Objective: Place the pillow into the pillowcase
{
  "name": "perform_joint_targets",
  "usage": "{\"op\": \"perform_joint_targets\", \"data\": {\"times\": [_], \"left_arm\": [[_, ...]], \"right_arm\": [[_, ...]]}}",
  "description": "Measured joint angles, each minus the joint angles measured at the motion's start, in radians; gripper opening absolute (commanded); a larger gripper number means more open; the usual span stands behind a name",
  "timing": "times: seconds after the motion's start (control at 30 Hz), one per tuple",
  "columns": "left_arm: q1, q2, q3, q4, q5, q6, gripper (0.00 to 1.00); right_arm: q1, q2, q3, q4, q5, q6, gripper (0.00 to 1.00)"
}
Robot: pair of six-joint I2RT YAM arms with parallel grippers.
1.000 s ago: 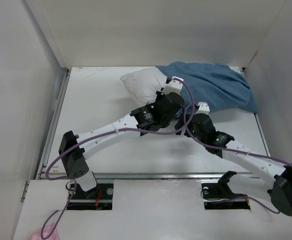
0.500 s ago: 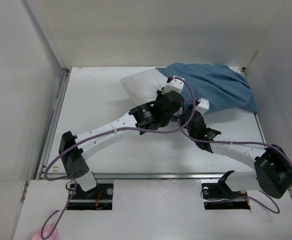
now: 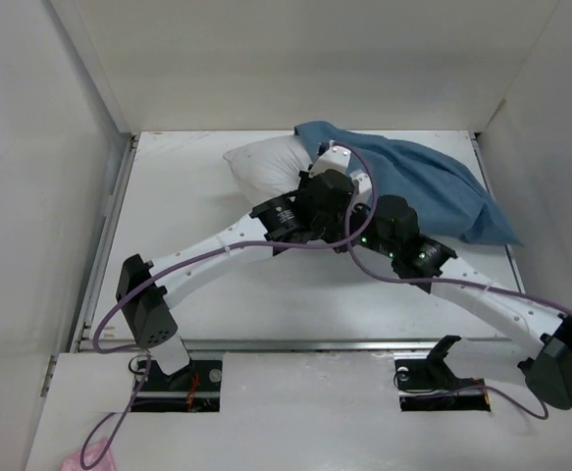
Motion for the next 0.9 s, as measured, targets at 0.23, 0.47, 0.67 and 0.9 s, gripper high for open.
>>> {"op": "perform_joint_targets", "data": {"times": [0.23,0.47,0.67,0.9], "left_arm": [[0.041,-0.053,-0.007,0.006,-0.045,-0.051,0.00],[0.046,-0.126,-0.122,0.033,-0.023,-0.135,0.00],[0.032,-0.175,-0.233,0.054,0.031,-0.178,0.00],[0.007,-0.242,-0.380,0.036,0.113,-0.217,0.57]], "right_arm": [[0.007,0.120,0.196,-0.026,-0.413,-0.123,0.00],[0.013,0.153,0.202,-0.006,-0.546,-0.143,0.76],[0.045,0.092,0.191,-0.054,-0.546,-0.144,0.95],[0.059,-0.180,0.187,-0.236,-0.304,-0.103,1.00]]}}
